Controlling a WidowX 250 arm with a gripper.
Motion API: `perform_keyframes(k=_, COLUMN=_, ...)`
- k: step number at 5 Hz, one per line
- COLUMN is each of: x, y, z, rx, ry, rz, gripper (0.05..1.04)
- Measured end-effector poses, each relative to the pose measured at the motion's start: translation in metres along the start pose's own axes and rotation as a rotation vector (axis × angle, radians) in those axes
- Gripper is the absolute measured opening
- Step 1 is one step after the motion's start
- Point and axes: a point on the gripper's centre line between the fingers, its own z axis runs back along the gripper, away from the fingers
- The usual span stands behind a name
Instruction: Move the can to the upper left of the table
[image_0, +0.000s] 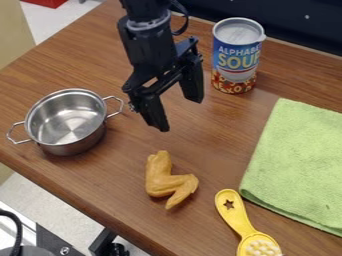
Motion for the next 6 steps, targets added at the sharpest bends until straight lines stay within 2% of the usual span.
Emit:
perform_keyframes(k=1, x=-0.001, y=0.002, z=-0.007, rx=0.023, ry=0.007, rz=0.012, gripper=0.997)
perform_keyframes(k=2, x=-0.011, y=-0.022, z=-0.008, rx=-0.03, ry=-0.007, rz=0.09, gripper=0.997)
perform_keyframes(k=3, x=-0.022, y=-0.046, z=-0.006, rx=-0.009, ry=0.017, rz=0.103, gripper=0.997)
perform_keyframes(k=5, x=-0.048, y=-0.086, z=-0.011, rx=-0.006, ry=0.063, rz=0.125, gripper=0.997)
perform_keyframes(k=6, x=-0.062, y=-0.103, z=-0.02, rx=0.003, ry=0.04, rz=0.165, gripper=0.997)
